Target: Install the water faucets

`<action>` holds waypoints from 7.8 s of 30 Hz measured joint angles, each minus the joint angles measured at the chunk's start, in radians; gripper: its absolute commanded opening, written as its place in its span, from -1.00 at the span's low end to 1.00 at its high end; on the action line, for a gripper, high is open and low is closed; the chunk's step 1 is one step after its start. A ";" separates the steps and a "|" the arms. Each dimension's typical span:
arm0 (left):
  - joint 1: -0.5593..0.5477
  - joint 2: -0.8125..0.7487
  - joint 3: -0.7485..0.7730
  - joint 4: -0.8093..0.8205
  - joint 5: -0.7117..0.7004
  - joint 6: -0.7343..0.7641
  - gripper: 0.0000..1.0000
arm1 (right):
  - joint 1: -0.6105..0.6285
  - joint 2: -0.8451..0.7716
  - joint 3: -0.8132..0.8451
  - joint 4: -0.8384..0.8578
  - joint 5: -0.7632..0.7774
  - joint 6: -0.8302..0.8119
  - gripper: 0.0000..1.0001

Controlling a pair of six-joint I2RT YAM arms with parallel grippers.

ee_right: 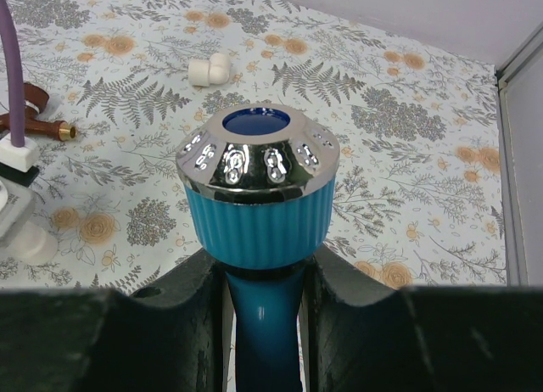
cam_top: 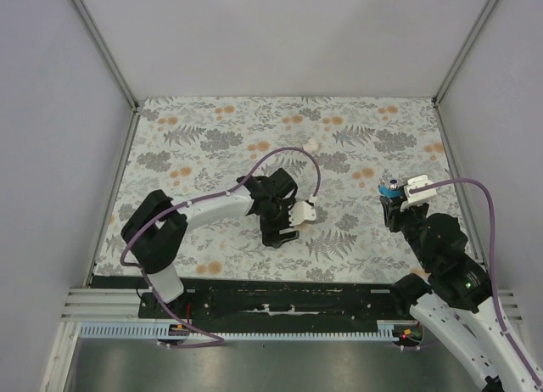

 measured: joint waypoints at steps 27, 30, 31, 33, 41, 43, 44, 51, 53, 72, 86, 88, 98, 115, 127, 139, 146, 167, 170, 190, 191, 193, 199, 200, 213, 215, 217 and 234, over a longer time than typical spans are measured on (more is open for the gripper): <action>-0.072 -0.054 0.009 0.148 -0.228 -0.563 0.52 | 0.000 -0.005 0.000 0.000 0.000 0.000 -1.00; -0.086 -0.020 0.031 0.124 -0.254 -0.609 0.48 | 0.000 -0.006 0.000 0.000 -0.001 0.000 -1.00; -0.090 -0.007 0.040 0.112 -0.259 -0.622 0.48 | 0.000 -0.006 0.000 0.000 -0.001 0.000 -1.00; -0.099 0.021 0.063 0.087 -0.286 -0.650 0.47 | 0.000 -0.009 0.000 0.000 0.000 0.000 -1.00; -0.147 0.092 0.121 0.034 -0.381 -0.700 0.31 | 0.000 -0.010 0.000 0.000 0.000 0.000 -1.00; -0.152 0.106 0.128 0.023 -0.390 -0.703 0.29 | 0.000 -0.010 -0.001 0.000 -0.001 0.000 -1.00; -0.154 0.114 0.132 0.016 -0.398 -0.705 0.28 | 0.000 -0.010 -0.002 0.000 0.000 0.000 -1.00; -0.160 0.131 0.138 -0.017 -0.416 -0.708 0.22 | 0.000 -0.010 -0.005 0.000 -0.001 0.000 -1.00; -0.162 0.135 0.140 -0.021 -0.417 -0.710 0.21 | 0.000 -0.010 -0.005 0.000 0.000 0.000 -1.00; -0.167 0.164 0.153 -0.029 -0.430 -0.723 -0.52 | 0.000 -0.009 -0.006 0.000 -0.002 0.000 -1.00; -0.026 -0.222 -0.052 0.150 -0.312 -0.722 -0.95 | 0.000 0.202 0.036 0.014 -0.322 0.018 -1.00; 0.035 -0.293 -0.097 0.193 -0.262 -0.724 -0.96 | 0.000 0.222 0.036 0.037 -0.374 0.023 -1.00; 0.329 -0.624 -0.230 0.359 0.034 -0.789 -0.96 | 0.000 0.377 0.066 0.205 -0.665 0.008 -1.00; 0.463 -0.767 -0.371 0.956 0.469 -1.278 -0.96 | 0.000 0.548 0.105 0.668 -1.036 -0.033 -1.00; 0.468 -0.699 -0.370 1.257 0.546 -1.633 -0.96 | 0.000 0.600 0.250 0.755 -1.175 -0.212 -1.00; 0.489 -0.699 -0.309 1.122 0.540 -1.827 -0.96 | 0.000 0.705 0.432 0.473 -1.234 -0.588 -1.00; 0.513 -0.678 -0.286 1.083 0.547 -1.973 -0.96 | 0.000 0.720 0.426 0.498 -1.236 -0.662 -1.00; 0.514 -0.626 -0.207 1.156 0.697 -2.222 -0.96 | -0.018 0.750 0.409 0.655 -1.388 -0.724 -1.00; 0.513 -0.628 -0.202 1.130 0.709 -2.221 -0.96 | -0.029 0.750 0.415 0.653 -1.407 -0.733 -1.00; 0.513 -0.647 -0.162 0.992 0.723 -2.200 -0.96 | -0.033 0.800 0.468 0.680 -1.473 -0.735 -1.00; 0.513 -0.649 -0.162 0.988 0.723 -2.200 -0.97 | -0.033 0.803 0.468 0.682 -1.475 -0.735 -1.00; 0.513 -0.651 -0.162 0.981 0.723 -2.198 -0.96 | -0.033 0.806 0.468 0.687 -1.477 -0.733 -1.00; 0.513 -0.653 -0.162 0.960 0.723 -2.193 -0.96 | -0.033 0.821 0.477 0.715 -1.486 -0.720 -1.00; 0.513 -0.653 -0.162 0.959 0.723 -2.191 -0.96 | -0.033 0.822 0.478 0.723 -1.489 -0.714 -1.00; 0.509 -0.653 -0.140 0.944 0.721 -2.186 -0.96 | -0.033 0.842 0.478 0.776 -1.510 -0.680 -1.00; 0.509 -0.652 -0.140 0.941 0.721 -2.186 -0.96 | -0.033 0.846 0.478 0.782 -1.512 -0.679 -1.00; 0.509 -0.652 -0.140 0.940 0.720 -2.186 -0.96 | -0.033 0.851 0.478 0.788 -1.514 -0.678 -1.00; 0.506 -0.622 -0.069 0.825 0.723 -2.115 -0.96 | -0.046 0.861 0.504 0.716 -1.521 -0.736 -1.00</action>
